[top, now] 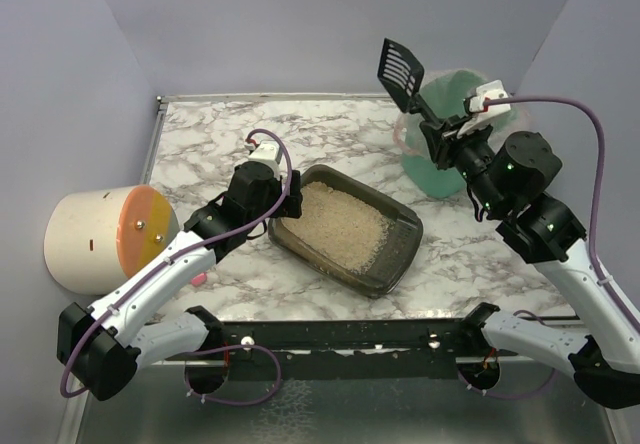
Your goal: Clean the litter box
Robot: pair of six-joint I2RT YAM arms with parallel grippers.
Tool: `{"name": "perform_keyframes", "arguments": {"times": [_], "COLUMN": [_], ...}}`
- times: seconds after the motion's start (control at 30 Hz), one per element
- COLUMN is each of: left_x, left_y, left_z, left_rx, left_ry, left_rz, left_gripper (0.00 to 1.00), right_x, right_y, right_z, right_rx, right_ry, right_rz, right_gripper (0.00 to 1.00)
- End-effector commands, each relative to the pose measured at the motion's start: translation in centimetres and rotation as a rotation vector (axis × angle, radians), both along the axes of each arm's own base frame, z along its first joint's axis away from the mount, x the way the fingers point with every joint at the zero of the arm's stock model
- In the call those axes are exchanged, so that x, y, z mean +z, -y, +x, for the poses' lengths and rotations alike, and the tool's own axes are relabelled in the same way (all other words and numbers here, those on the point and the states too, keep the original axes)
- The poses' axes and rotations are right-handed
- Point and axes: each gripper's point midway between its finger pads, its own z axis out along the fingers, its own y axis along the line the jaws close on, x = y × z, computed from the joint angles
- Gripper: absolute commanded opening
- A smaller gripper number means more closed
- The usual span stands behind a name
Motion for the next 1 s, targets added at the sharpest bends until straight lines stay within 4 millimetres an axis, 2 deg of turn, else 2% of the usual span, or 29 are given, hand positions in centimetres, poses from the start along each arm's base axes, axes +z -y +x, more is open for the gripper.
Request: {"name": "perform_keyframes", "arguments": {"times": [0.0,0.13,0.5,0.73,0.97], "left_x": [-0.2,-0.3,-0.6,-0.8,-0.8], "left_y": [0.0,0.0,-0.1,-0.1,-0.1], "left_z": [0.0,0.1,0.3,0.2,0.2], "left_rx": [-0.002,0.001,0.009,0.012,0.012], "left_ry": [-0.001,-0.003,-0.009,-0.012,-0.014], "left_rz": [0.016,0.021,0.027,0.027,0.026], "left_gripper": [0.92,0.92,0.92,0.92,0.92], "right_x": [-2.6,-4.3,-11.9,-17.8,-23.0], "right_y": [-3.1,-3.7,-3.0,-5.0,-8.0], "right_z": [-2.1,-3.6,-5.5,-7.4,-7.4], "right_rx": [0.181,0.247,0.206,0.268,0.259], "right_ry": [-0.150,-0.213,-0.514,-0.750,-0.913], "right_rz": [0.051,0.058,0.012,0.051,0.291], "right_gripper": [0.01,0.01,0.01,0.01,0.01]}}
